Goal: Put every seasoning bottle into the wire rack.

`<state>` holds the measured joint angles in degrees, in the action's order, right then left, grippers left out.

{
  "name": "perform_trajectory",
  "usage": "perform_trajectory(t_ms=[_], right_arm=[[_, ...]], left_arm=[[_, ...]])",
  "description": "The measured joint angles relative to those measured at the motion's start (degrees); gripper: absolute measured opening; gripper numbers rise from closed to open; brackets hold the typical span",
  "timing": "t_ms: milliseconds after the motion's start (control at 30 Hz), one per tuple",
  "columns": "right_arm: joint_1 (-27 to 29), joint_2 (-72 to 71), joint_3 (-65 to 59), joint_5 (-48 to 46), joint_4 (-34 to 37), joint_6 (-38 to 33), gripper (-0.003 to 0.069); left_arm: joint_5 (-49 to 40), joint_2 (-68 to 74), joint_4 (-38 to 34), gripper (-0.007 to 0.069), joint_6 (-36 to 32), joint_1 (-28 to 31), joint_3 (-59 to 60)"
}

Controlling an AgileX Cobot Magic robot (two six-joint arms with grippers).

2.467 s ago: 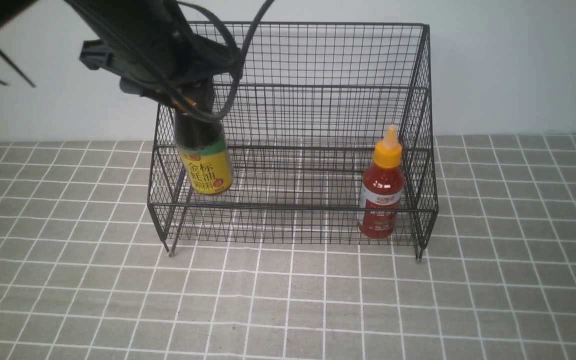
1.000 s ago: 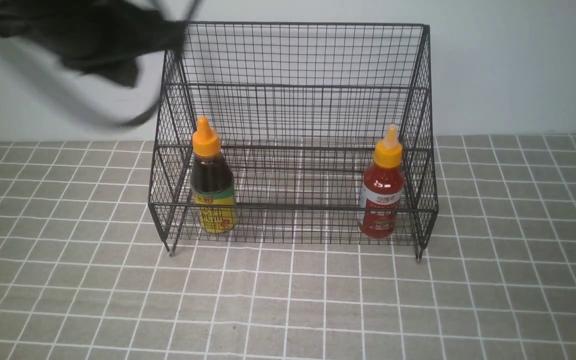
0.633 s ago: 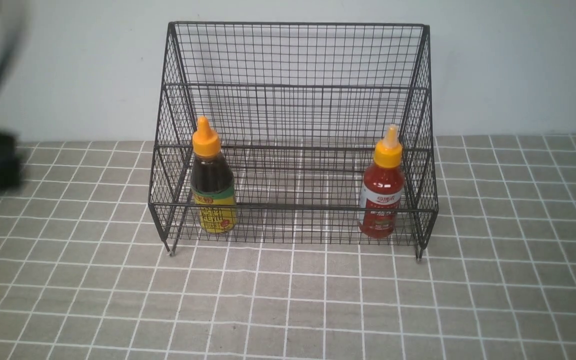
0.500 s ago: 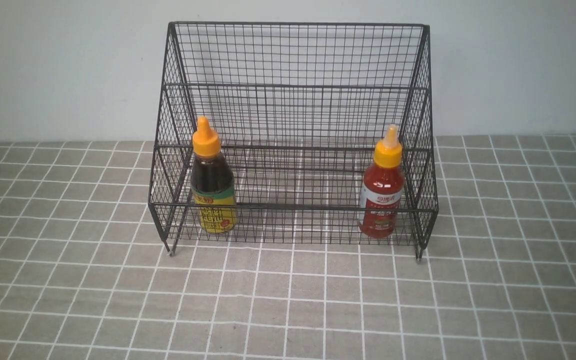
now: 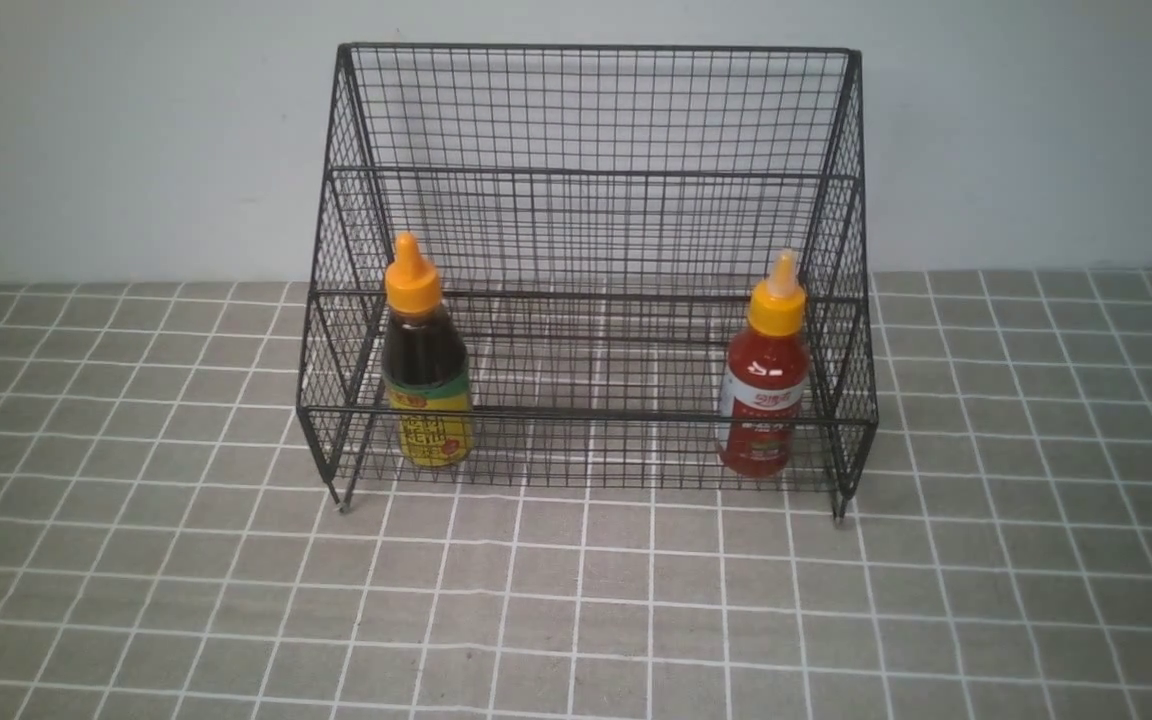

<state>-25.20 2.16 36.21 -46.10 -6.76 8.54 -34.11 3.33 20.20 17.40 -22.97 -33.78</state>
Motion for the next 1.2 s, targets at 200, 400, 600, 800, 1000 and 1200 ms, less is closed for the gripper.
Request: perform_trajectory(t_ms=[200, 400, 600, 800, 1000, 1200], right_arm=[[0.0, 0.0, 0.0, -0.1, 0.0, 0.0, -0.0014], [0.0, 0.0, 0.0, -0.1, 0.0, 0.0, -0.0014], [0.0, 0.0, 0.0, -0.1, 0.0, 0.0, -0.0014], [0.0, 0.0, 0.0, -0.3, 0.1, 0.0, -0.0014], [0.0, 0.0, 0.0, -0.5, 0.1, 0.0, -0.0014], [0.0, 0.0, 0.0, -0.5, 0.1, 0.0, -0.0014]], left_arm=[[2.1, 1.3, -1.4, -0.0007, 0.0, 0.0, 0.0], [2.2, 1.4, -2.6, -0.0007, -0.1, 0.0, 1.5], [3.0, -2.5, -10.5, -0.0007, -7.4, 5.5, 10.0], [8.9, -4.2, -21.9, -0.0007, -22.1, 15.8, 24.3], [12.1, -4.2, -23.2, -0.0007, -24.0, 19.1, 32.2], [12.0, -4.2, -22.6, -0.0007, -24.1, 19.4, 35.2]])
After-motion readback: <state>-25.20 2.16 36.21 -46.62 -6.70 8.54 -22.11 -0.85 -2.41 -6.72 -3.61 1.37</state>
